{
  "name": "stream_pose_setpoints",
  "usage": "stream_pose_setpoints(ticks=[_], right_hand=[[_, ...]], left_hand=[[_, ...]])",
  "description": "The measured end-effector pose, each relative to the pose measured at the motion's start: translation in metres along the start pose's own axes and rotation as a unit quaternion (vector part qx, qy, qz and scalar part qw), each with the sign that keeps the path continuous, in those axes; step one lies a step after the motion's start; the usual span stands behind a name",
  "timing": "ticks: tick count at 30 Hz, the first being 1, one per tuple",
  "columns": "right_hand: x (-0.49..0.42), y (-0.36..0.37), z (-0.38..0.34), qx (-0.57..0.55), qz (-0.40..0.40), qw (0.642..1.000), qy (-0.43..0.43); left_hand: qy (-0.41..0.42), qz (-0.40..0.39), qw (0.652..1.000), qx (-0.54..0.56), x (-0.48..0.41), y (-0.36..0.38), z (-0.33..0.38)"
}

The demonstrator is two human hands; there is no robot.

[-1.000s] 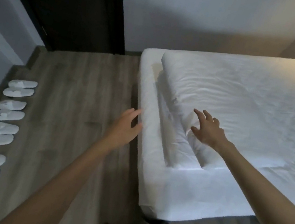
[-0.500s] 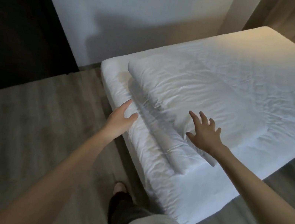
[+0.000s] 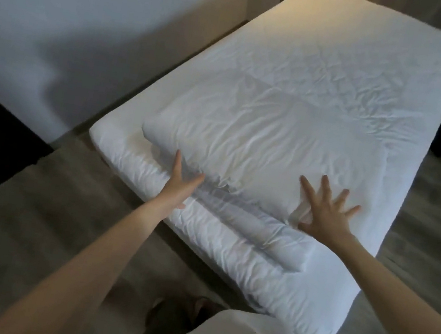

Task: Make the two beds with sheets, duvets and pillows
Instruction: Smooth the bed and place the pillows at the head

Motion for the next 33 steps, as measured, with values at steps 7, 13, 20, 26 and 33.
stream_pose_setpoints(ticks=[7, 13, 20, 26, 33], right_hand=[[-0.014, 0.021, -0.022, 0.043, 0.033, 0.994, 0.099], [-0.030, 0.034, -0.035, 0.056, 0.103, 0.987, 0.114], [-0.046, -0.011, -0.050, -0.085, 0.157, 0.974, 0.136], [-0.033, -0.072, -0.073, -0.115, 0.205, 0.961, 0.148], [-0.011, 0.012, -0.094, -0.170, 0.131, 0.955, 0.205]], left_hand=[[-0.054, 0.022, 0.994, 0.093, -0.087, -0.003, -0.008], [-0.082, 0.102, 0.987, 0.093, -0.150, -0.010, -0.013], [0.025, 0.165, 0.986, 0.022, -0.187, -0.025, 0.006], [0.223, 0.112, 0.968, 0.028, -0.231, -0.055, 0.073], [0.016, -0.021, 0.999, -0.037, -0.253, -0.083, 0.032]])
Point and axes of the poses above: each hand's wrist, its own x-axis away from the middle knuckle, its own y-axis out of the palm, z = x × y, the point moved 5 cm from there along -x, towards the middle knuckle, and after that the axes turned 6 degrees about y, right-handed, at the moved point
